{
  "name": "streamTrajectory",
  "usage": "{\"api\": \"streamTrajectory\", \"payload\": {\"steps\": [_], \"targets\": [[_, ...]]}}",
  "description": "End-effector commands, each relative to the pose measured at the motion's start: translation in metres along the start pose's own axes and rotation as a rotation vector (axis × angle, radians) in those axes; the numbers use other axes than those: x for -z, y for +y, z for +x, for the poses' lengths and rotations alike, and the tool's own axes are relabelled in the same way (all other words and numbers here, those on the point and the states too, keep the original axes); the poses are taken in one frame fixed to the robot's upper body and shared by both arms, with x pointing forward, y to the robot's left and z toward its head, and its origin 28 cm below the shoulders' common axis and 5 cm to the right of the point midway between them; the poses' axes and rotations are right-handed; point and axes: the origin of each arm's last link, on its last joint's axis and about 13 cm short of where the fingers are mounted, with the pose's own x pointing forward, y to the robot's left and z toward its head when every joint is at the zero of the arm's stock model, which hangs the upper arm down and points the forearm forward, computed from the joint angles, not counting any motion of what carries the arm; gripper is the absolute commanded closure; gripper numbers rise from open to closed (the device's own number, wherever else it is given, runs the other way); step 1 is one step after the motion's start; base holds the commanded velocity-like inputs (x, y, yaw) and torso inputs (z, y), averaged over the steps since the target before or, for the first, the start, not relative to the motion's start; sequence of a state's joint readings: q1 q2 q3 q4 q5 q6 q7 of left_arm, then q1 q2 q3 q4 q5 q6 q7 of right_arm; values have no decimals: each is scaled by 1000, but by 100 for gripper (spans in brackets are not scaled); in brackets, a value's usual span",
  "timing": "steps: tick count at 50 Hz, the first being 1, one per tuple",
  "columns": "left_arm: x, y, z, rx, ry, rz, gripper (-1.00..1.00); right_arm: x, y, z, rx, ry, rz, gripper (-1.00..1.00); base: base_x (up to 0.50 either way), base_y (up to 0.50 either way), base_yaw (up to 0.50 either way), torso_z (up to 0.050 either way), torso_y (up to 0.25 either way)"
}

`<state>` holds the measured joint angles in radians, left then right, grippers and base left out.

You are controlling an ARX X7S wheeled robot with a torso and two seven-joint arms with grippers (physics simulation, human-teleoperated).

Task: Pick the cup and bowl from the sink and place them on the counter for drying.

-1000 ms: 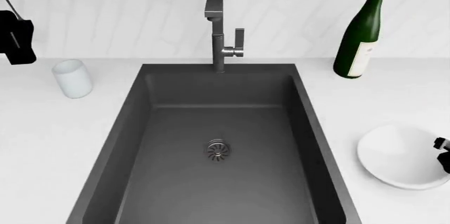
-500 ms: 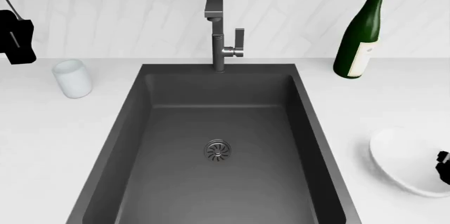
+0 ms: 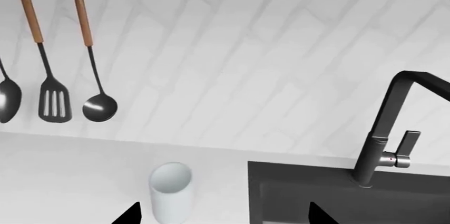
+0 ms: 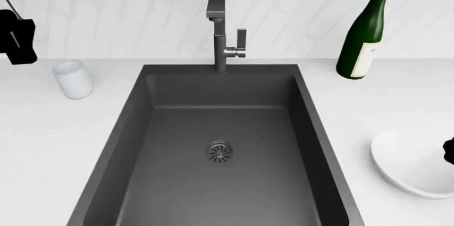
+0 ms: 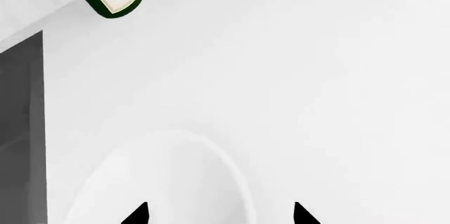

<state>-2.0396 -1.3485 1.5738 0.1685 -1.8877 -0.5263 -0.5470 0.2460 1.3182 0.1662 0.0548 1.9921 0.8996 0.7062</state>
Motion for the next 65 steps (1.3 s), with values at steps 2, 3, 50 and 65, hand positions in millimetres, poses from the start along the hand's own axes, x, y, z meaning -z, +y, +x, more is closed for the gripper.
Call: {"api": "streamTrajectory", "payload": {"steps": [2,3,50,65], "targets": [[0,0,0,5,-3,-3,-100,-22,15,-25,-35,-69,-60,-100,0,0,0,0,0],[0,0,0,6,-2,-4,-100,-23,16,-26,-37,-75,-62,-100,0,0,0,0,0],[0,1,1,29,-30,42,-100,-97,124,-103,-262,-453,-430,-100,0,0,0,0,0],[0,1,1,55,-33,48,-100,-107,134,-105,-293,-473,-434,-100,0,0,0,0,0]]}}
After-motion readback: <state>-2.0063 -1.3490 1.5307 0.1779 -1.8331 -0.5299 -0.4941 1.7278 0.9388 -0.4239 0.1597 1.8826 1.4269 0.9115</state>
